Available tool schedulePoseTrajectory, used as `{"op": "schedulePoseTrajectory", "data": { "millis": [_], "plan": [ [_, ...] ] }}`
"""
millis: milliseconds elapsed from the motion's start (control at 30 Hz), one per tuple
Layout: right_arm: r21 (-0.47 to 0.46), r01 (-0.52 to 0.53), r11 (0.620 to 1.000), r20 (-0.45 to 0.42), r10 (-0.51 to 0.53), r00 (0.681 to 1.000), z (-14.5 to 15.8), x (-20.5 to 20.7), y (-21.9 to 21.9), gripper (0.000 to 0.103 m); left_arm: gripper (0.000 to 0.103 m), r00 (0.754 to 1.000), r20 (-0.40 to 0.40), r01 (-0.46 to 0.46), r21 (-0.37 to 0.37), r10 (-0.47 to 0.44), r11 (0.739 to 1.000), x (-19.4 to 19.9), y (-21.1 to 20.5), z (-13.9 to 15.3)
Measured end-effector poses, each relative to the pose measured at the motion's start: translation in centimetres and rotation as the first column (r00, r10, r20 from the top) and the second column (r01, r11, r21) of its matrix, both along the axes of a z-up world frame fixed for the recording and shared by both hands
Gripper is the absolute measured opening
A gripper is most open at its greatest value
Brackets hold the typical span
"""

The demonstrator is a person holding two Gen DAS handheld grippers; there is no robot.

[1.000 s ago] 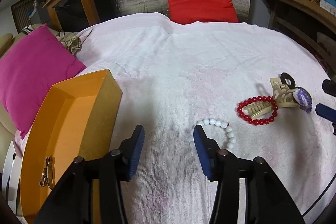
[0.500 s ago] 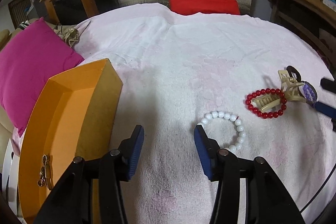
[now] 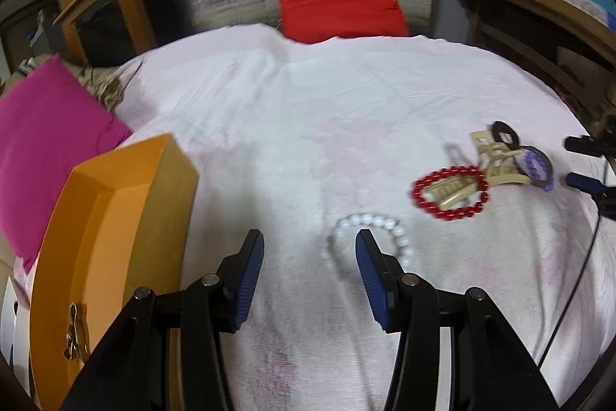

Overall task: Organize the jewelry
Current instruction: 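Move both tools back to the pile and grasp the silver bangle with the right tool, then grasp the red bead bracelet with the left tool while the right tool lifts the bangle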

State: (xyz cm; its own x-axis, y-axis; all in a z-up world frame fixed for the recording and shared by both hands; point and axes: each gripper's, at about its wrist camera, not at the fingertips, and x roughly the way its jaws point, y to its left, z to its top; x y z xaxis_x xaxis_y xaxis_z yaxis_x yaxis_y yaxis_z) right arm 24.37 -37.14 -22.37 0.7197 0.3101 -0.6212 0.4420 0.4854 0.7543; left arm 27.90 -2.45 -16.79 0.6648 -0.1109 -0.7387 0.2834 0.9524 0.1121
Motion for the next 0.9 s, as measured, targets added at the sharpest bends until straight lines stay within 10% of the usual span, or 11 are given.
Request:
{"op": "schedulePoseTrajectory", "data": {
  "millis": [667, 900],
  "plan": [
    [-0.061, -0.061, 0.996, -0.070, 0.056, 0.996, -1.9, 3.6, -0.5, 0.033, 0.050, 0.993, -0.009, 0.117, -0.065, -0.118, 0.991, -0.2, -4.0, -0.6],
    [-0.088, -0.085, 0.993, -0.097, 0.076, 0.992, -2.2, 4.0, 0.1, 0.010, 0.050, 0.979, -0.021, 0.199, -0.106, -0.202, 0.974, -0.3, -5.4, -0.7]
  ]
}}
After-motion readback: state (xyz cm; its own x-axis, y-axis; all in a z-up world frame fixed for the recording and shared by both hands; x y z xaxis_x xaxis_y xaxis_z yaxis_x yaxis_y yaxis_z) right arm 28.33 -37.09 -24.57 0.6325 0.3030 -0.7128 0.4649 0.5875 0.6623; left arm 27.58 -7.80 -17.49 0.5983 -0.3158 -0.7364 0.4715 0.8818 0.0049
